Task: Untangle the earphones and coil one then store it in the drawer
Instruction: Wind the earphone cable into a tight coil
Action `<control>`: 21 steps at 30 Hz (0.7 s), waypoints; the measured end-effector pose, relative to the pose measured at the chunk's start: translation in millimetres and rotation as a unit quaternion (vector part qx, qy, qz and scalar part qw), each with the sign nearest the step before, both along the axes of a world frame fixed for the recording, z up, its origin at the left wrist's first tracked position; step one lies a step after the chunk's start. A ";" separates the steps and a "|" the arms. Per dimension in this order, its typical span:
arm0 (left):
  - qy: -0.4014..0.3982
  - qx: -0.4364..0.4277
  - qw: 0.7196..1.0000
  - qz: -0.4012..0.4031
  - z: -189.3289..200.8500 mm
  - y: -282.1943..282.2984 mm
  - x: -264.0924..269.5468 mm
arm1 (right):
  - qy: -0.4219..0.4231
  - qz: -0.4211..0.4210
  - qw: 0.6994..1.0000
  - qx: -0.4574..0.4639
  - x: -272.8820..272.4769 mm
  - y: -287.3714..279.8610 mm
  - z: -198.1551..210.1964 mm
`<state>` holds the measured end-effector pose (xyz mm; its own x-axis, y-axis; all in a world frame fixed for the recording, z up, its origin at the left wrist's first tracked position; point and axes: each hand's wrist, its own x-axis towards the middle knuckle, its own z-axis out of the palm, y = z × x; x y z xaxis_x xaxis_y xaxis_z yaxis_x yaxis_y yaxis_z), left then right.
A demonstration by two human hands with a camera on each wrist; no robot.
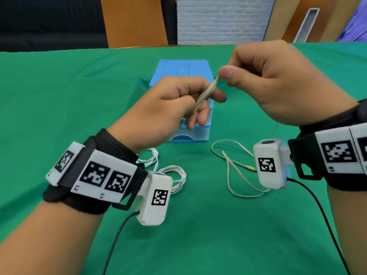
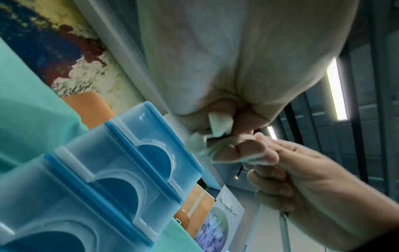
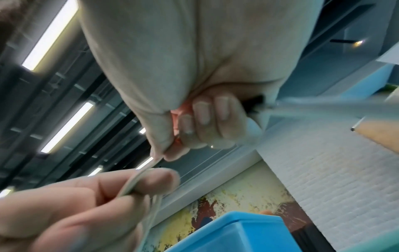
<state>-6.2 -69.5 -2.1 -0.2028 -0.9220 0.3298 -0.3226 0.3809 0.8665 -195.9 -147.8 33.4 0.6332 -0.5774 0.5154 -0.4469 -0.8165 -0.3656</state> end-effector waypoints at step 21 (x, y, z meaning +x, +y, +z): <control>0.303 -0.003 0.953 0.030 -1.2 -5.3 -0.8 | 0.012 0.092 0.982 0.164 24.3 -8.3 -36.5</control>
<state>-7.0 -74.9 -3.3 0.0789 -0.9233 0.3759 0.2144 0.3840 0.8981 -171.5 -156.2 -3.1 0.7524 -0.5843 0.3042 -0.3141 -0.7241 -0.6140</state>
